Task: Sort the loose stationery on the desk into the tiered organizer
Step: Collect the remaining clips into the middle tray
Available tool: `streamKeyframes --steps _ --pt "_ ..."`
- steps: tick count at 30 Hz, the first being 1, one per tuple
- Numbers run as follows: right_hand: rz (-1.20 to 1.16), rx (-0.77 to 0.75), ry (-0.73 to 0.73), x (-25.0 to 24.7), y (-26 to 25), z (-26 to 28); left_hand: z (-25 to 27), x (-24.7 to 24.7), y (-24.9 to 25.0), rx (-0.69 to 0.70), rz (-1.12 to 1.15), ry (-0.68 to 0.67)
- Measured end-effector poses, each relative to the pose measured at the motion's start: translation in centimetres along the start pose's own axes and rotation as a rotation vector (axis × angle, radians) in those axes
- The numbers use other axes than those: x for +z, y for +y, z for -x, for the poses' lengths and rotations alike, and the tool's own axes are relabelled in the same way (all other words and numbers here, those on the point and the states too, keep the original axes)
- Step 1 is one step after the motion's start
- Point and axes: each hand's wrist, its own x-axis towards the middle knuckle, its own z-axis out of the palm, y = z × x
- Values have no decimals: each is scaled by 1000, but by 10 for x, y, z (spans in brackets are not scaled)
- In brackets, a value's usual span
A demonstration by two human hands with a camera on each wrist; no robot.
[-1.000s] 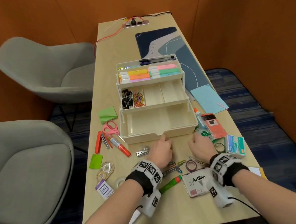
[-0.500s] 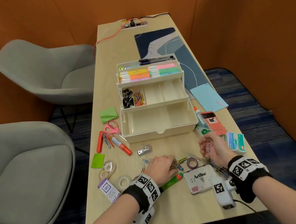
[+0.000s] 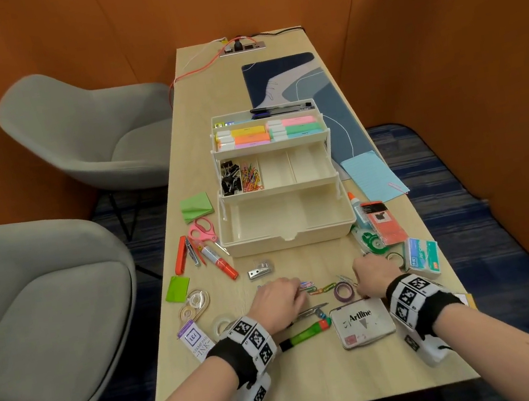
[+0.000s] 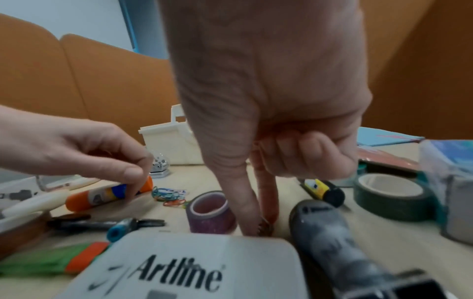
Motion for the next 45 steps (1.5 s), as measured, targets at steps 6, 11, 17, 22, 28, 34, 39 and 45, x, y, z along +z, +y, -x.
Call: streamKeyframes --steps 6,11,17,22,28,34,39,45 --pt "-70 -123 35 -12 -13 -16 -7 -12 -6 -79 -106 -15" --pt "-110 -123 37 -16 -13 -15 -20 -10 -2 -60 -203 -127" --pt "162 -240 39 -21 -18 -18 -43 -23 5 -9 -323 -325" --pt "272 -261 -26 -22 -26 -23 -51 -23 8 79 -413 -348" --pt "347 -261 -48 -13 -33 -23 -49 -18 10 35 -348 -353" --pt "297 -232 -24 -6 -37 -26 -53 -14 15 -20 -317 -355" --pt "102 -174 -83 -10 -33 -27 -53 -16 14 -32 -272 -353" --pt "-300 -120 -93 -14 -13 -28 -44 -41 6 -20 -1 -245"
